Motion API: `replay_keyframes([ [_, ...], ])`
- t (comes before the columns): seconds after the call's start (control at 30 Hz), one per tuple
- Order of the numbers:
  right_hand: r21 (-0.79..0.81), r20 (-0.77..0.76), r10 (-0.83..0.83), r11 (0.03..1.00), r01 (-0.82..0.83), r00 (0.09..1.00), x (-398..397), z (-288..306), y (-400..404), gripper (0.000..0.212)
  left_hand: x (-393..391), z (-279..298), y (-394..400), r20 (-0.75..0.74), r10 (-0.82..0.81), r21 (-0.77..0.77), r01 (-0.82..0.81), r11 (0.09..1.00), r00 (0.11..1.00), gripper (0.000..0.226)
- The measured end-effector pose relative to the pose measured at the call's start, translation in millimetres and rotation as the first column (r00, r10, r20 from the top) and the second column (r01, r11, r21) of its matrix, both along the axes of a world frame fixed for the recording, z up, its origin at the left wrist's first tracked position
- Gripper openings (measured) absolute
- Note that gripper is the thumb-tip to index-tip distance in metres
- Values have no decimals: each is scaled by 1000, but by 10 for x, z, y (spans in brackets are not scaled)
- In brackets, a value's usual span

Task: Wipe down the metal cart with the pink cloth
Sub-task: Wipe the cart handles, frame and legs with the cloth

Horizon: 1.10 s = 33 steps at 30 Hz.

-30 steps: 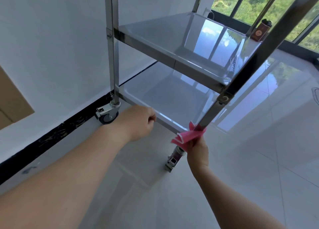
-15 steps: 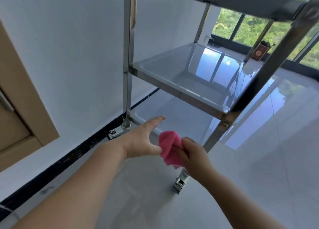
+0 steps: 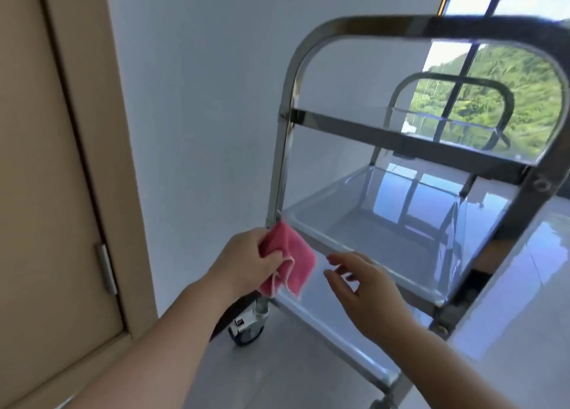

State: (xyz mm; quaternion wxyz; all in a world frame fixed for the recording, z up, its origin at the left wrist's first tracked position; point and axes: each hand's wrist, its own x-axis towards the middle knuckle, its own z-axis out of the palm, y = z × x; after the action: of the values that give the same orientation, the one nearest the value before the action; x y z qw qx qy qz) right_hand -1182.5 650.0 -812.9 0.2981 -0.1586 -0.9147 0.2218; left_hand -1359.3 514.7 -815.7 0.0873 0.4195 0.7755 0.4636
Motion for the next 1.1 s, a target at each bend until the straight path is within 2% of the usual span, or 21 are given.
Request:
replay_keyframes([
  [0.13,98,-20,4,995,-2,1000,-81,371,2,15,-505,464,132,-102,217,189,-195,962,971,11],
  [0.27,163,14,-24,986,21,1000,-223,746,15,17,-864,1088,316,-186,341,344,-264,901,921,16],
  [0.37,162,30,-9,987,4,1000,-318,971,-16,15,-1047,1517,452,-227,383,383,-279,880,895,16],
  [0.5,155,48,-29,988,22,998,-395,1248,-73,14,-1184,2119,652,-170,312,474,-200,857,935,17],
  [0.6,169,30,-71,983,65,997,-371,1372,-124,12,-1205,2396,874,-210,238,435,-127,892,948,24],
  [0.67,176,40,-101,980,92,994,-331,1412,-141,12,-1157,2385,985,-143,134,419,-62,906,981,34],
  [0.7,184,52,-113,978,102,992,-312,1420,-131,12,-1145,2351,1005,-77,100,445,-55,894,992,45],
  [0.77,186,71,-131,976,116,989,-275,1418,-102,12,-1179,2268,1025,9,109,493,-99,864,994,63],
  [0.83,176,79,-136,977,121,987,-263,1405,-75,12,-1264,2218,1057,7,104,527,-92,845,995,53],
  [0.9,171,82,-137,978,121,987,-287,1376,-43,12,-1306,2179,1124,90,-7,524,-41,851,996,25],
  [0.93,169,87,-136,978,120,987,-303,1350,-28,11,-1315,2142,1164,148,-62,528,-26,849,987,21],
  [0.97,169,93,-135,978,118,986,-319,1317,-13,11,-1308,2094,1199,189,-87,543,-30,839,978,30],
  [1.03,177,91,-132,978,114,987,-358,1246,43,10,-1313,1978,1285,165,-102,559,-8,829,981,51],
  [1.1,169,100,-118,981,100,988,-404,1182,110,11,-1323,1857,1364,123,-142,532,56,845,982,56],
])
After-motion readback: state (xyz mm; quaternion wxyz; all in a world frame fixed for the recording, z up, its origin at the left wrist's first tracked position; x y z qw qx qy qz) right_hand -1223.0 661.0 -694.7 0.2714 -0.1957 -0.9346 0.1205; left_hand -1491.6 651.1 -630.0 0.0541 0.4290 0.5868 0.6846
